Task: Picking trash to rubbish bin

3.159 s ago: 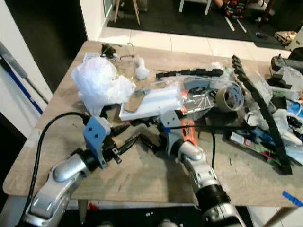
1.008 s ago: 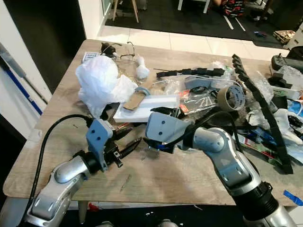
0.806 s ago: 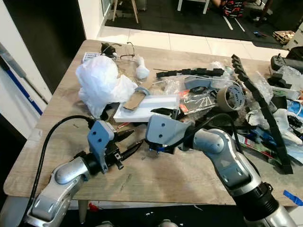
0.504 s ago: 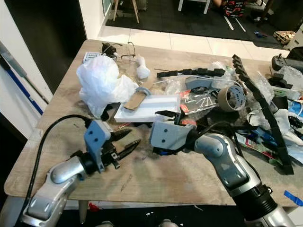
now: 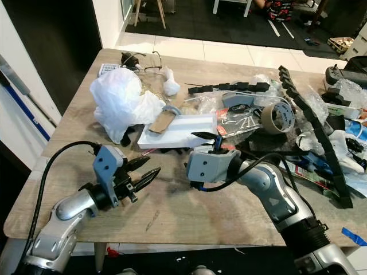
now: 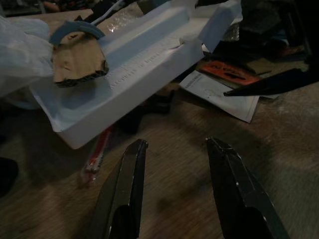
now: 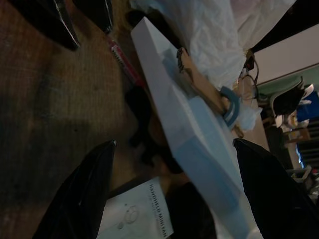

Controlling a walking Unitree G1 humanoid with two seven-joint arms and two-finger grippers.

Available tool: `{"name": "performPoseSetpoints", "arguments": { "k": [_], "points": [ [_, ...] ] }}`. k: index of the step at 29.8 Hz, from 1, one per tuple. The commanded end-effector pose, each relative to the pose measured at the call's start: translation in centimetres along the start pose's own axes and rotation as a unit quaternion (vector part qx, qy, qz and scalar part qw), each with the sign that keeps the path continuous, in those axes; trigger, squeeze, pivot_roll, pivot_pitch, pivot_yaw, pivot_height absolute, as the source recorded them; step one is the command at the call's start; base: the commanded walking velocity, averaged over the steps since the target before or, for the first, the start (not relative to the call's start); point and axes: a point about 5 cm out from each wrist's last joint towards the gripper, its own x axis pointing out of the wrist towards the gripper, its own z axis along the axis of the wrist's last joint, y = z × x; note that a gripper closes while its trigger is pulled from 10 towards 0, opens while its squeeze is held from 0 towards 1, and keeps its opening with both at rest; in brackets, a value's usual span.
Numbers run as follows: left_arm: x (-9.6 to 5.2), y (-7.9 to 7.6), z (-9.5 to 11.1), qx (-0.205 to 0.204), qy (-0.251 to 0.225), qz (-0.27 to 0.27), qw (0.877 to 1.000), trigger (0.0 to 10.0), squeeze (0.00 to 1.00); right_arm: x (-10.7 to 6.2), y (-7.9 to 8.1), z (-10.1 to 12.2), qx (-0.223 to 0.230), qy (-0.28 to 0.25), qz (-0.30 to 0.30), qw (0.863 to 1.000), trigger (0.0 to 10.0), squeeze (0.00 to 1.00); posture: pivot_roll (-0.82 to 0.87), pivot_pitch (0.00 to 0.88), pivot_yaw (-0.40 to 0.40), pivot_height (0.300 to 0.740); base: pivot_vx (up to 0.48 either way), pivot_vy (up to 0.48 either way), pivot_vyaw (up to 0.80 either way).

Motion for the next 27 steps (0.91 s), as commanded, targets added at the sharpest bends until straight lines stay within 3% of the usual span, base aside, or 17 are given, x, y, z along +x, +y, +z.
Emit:
{"name": "performPoseSetpoints", "arguments": {
  "k": [1, 8, 9, 20, 27],
  "points": [
    [-0.6, 0.6, -0.2, 0.001, 0.002, 0.002, 1.000, 10.0, 0.00, -0.1, 0.3, -0.2, -0.009, 0.001, 0.013, 1.000, 10.0, 0.00, -0.06, 0.140, -0.094, 0.740, 0.000, 0.000, 0.00],
    [-1.7, 1.9, -0.1, 0.027, 0.008, -0.009, 1.000, 10.0, 0.00, -0.1, 0.4, -0.7, -0.017, -0.005, 0.024, 1.000, 10.0, 0.00, -0.06, 0.142, -0.097, 0.740, 0.000, 0.000, 0.00],
    [-2.2, 2.6, 0.1, 0.032, 0.008, -0.004, 0.999, 10.0, 0.00, -0.2, 0.6, -1.2, -0.014, -0.001, 0.029, 0.999, 10.0, 0.00, -0.06, 0.146, -0.101, 0.740, 0.000, 0.000, 0.00],
    [-3.0, 3.9, 0.7, 0.044, 0.010, -0.013, 0.999, 10.0, 0.00, -0.7, 1.1, -2.1, -0.012, 0.011, 0.043, 0.999, 10.0, 0.00, -0.06, 0.153, -0.104, 0.740, 0.000, 0.000, 0.00],
    [-2.5, 3.5, 1.0, 0.033, -0.003, -0.024, 0.999, 10.0, 0.00, -0.7, 0.3, -2.9, -0.074, 0.019, 0.011, 0.997, 10.0, 0.00, -0.06, 0.160, -0.102, 0.740, 0.000, 0.000, 0.00]
  ]
}}
